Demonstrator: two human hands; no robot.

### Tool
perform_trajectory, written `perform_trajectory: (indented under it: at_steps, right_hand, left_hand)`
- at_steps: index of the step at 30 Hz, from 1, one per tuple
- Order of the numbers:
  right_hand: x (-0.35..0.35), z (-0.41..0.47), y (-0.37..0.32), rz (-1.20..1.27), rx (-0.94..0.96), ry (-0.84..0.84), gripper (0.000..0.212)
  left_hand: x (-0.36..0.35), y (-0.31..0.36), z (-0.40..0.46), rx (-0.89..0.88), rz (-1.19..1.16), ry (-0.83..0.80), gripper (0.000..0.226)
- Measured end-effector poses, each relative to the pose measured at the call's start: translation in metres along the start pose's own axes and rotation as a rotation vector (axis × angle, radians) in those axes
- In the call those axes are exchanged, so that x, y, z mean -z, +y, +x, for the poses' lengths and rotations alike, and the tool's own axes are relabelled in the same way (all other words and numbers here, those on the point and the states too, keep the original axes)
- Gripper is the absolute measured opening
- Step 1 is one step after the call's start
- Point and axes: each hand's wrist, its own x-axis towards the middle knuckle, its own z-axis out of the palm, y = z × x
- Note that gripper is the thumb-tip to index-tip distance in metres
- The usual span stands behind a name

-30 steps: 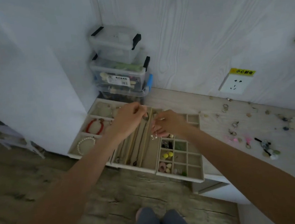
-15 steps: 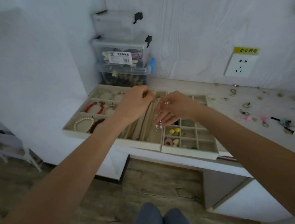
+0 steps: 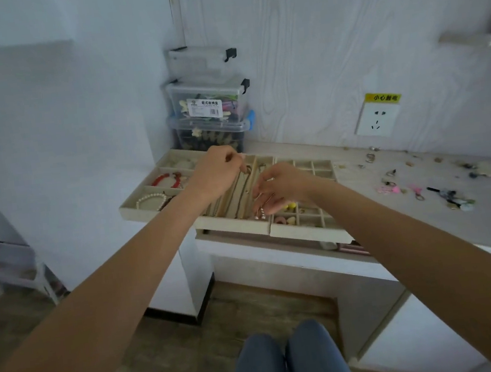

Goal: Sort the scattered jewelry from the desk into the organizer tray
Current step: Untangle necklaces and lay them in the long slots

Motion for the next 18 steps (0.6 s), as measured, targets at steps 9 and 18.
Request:
perform_trajectory:
  at_steps: [9, 18]
  right_hand:
    - [-0.003, 0.018, -0.001, -0.313, 0.036, 0.071, 0.011]
    - [0.003, 0.029, -0.001, -0.638, 0.062, 0.189, 0.009]
  left_hand:
    - [0.002, 0.003, 0.019, 0.016, -0.042, -0.024, 0.03]
    - [0.001, 0.018, 0.038, 0.016, -0.111, -0.095, 0.029]
